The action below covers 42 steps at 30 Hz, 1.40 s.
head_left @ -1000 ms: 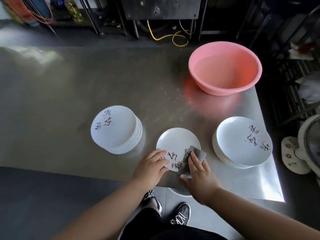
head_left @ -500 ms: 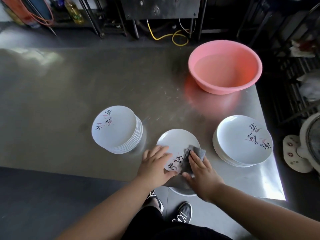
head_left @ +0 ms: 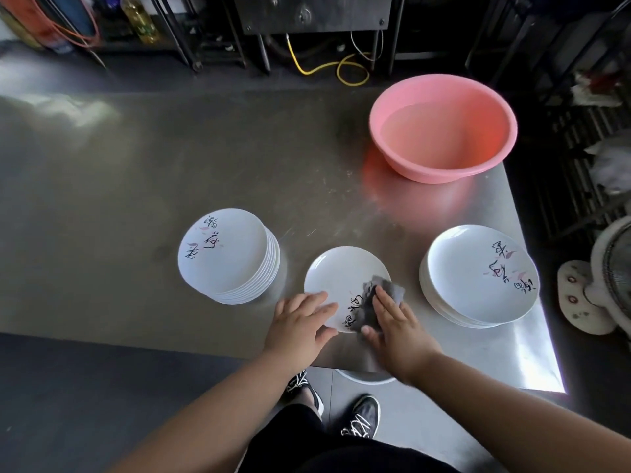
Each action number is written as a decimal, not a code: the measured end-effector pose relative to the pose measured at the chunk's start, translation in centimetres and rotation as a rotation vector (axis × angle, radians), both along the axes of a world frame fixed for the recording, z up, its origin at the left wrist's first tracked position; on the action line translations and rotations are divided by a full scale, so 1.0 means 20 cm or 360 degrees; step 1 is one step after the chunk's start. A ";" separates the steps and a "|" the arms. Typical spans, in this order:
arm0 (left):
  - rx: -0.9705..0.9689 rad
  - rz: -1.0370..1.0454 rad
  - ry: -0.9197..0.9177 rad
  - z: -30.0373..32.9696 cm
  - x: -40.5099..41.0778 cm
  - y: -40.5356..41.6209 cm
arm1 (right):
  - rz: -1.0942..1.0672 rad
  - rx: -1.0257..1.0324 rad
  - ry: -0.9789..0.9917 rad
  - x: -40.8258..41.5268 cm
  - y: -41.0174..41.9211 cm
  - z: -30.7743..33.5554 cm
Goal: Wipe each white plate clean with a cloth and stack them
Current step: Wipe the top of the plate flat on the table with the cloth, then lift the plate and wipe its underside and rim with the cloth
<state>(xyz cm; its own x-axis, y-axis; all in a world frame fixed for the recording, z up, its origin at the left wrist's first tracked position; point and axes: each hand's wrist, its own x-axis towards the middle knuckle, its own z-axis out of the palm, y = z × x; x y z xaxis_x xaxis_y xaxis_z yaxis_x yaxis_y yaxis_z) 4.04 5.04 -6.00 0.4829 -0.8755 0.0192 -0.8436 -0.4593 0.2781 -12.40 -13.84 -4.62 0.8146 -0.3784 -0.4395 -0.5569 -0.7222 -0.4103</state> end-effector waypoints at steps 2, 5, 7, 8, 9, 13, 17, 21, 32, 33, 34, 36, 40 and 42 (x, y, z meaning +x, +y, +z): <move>-0.0025 0.0030 -0.0016 0.00 -0.01 -0.01 | -0.0027 -0.0049 -0.0034 0.07 -0.08 0.01; -0.0058 0.0104 0.0000 0.00 -0.04 -0.03 | -0.0001 -0.0124 -0.0040 0.06 -0.04 0.02; -0.0052 0.0102 -0.0003 0.01 -0.06 -0.06 | 0.0065 -0.0111 -0.0026 -0.02 0.07 0.02; -0.0015 0.0070 -0.0017 0.02 -0.07 -0.08 | 0.0118 -0.0101 -0.0013 -0.07 0.12 0.02; 0.0032 0.0027 -0.0036 0.03 -0.07 -0.09 | 0.0173 -0.0115 0.0008 -0.11 0.15 0.02; 0.0110 -0.0050 -0.0092 0.07 0.02 -0.07 | 0.0232 -0.0197 0.0011 -0.09 0.01 0.00; 0.0062 -0.0057 -0.0056 0.06 0.09 -0.01 | 0.0109 -0.0177 -0.0065 0.06 -0.11 0.01; 0.0054 0.0021 -0.0042 0.04 0.05 -0.02 | 0.0020 -0.0103 -0.0077 -0.03 0.09 0.00; 0.0034 0.0091 0.0038 0.04 0.05 -0.03 | -0.0140 -0.0296 -0.0499 0.11 0.01 -0.05; 0.0046 0.0089 0.0049 0.04 0.04 -0.03 | -0.0117 -0.0319 -0.0600 0.07 0.04 -0.05; 0.0060 0.0083 0.0052 0.05 0.04 -0.03 | -0.0102 -0.0306 -0.0676 0.03 0.06 -0.05; 0.0067 0.0056 0.0052 0.05 0.05 -0.04 | -0.0070 -0.0157 -0.0744 -0.03 0.10 -0.01; 0.0076 0.0031 0.0095 0.10 0.07 -0.05 | -0.0283 -0.0034 -0.0439 0.04 0.05 0.18; 0.0135 0.0165 0.0079 0.15 0.09 -0.08 | -0.0368 -0.0105 -0.0129 0.13 -0.04 0.22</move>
<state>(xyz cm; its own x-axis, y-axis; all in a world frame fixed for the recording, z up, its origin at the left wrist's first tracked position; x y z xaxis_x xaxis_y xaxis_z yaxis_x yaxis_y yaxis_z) 5.83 3.52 -2.93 0.5693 -0.8183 -0.0789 -0.7766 -0.5668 0.2751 -9.78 -14.57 -0.20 0.7345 -0.5845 -0.3447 -0.6777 -0.6059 -0.4166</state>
